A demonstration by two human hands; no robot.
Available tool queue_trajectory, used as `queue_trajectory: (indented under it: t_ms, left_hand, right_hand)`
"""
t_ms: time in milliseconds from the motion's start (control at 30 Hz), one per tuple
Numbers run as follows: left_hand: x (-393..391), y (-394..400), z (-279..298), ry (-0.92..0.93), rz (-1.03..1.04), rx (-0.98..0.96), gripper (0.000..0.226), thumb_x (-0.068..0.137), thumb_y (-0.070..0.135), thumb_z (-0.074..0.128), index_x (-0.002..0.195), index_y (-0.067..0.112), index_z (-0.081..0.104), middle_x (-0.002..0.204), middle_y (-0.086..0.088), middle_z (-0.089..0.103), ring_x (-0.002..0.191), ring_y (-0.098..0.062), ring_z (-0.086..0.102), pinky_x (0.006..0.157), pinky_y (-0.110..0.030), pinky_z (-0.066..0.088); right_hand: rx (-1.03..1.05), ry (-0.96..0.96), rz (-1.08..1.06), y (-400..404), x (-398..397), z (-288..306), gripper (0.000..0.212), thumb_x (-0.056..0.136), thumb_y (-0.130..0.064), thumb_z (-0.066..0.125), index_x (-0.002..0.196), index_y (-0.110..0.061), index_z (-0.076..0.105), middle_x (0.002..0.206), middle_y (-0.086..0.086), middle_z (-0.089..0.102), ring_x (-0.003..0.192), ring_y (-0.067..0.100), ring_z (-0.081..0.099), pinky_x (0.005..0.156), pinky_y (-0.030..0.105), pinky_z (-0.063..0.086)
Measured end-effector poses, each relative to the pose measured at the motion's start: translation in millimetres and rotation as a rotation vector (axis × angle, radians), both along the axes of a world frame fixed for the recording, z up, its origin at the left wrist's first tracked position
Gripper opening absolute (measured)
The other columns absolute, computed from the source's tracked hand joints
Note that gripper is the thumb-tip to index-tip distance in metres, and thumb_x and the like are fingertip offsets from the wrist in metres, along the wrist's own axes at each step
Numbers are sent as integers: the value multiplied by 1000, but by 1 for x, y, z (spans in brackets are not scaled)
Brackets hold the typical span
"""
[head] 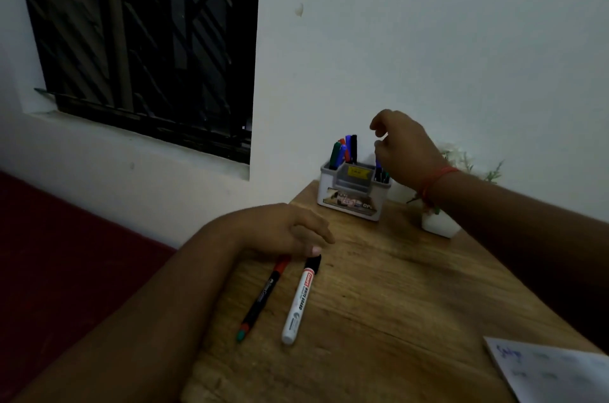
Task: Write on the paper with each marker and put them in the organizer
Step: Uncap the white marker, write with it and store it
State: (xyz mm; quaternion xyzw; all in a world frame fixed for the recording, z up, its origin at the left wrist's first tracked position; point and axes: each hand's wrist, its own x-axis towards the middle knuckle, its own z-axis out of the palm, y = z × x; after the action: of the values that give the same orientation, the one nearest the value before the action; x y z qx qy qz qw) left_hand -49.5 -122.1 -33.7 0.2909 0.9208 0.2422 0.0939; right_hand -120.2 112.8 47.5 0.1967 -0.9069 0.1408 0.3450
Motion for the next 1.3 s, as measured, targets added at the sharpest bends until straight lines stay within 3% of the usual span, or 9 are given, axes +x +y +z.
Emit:
queue_trajectory:
  t_ms: [233,400,567,667,833,1000,1167,1300]
  left_hand:
    - [2,-6,0,-101,-107,-51,34,95,14,60,118,38,69,131,15,49,126,-3,42,104,-26,30]
    - [0,-5,-2,-55,-107,-61,30,92,19,65,105,46,69,123,17,54,119,-2,46,106,-36,37]
    - [3,2,-4,-14,-76,-61,28,94,22,63,102,48,67,115,20,54,110,2,46,95,-30,38]
    - [5,4,-2,6,-46,-20,26,95,22,61,105,45,67,110,25,55,109,2,46,97,-34,40]
    - [12,14,3,109,-29,118,31,96,16,58,103,45,67,105,29,61,107,9,50,98,-31,42]
    - [20,53,17,207,-130,209,30,96,13,59,112,38,65,108,27,62,112,2,54,97,-26,44]
    - [23,126,29,169,-224,188,23,98,22,57,113,39,63,108,17,67,107,-4,60,100,-40,48]
    - [22,186,29,71,-259,254,23,99,19,55,114,35,63,99,16,67,96,-9,64,90,-28,49]
  right_hand:
    - [71,-53,125,16,46,-38,25,89,-3,58,112,-12,59,107,5,60,88,19,58,75,33,49]
    - [66,-146,169,24,82,-56,21,95,-16,61,115,-19,58,109,-6,58,82,10,59,73,30,54]
    - [26,-273,157,53,115,-69,25,94,-18,62,117,-27,55,106,-13,56,84,4,59,72,26,55]
    - [31,-283,103,80,133,-75,27,94,-21,64,115,-33,54,104,-18,56,82,0,59,69,20,52]
    - [15,-285,50,133,169,-77,33,93,-27,65,109,-48,46,101,-24,59,77,0,64,65,24,56]
    - [65,-335,22,180,209,-82,40,92,-26,66,106,-56,42,104,-30,55,94,-6,60,65,14,51]
    - [93,-397,-27,197,218,-90,45,93,-33,64,119,-55,35,107,-32,50,91,-6,60,79,21,56]
    - [-56,-338,20,205,214,-92,52,89,-35,69,128,-50,39,107,-27,55,86,-2,62,72,26,57]
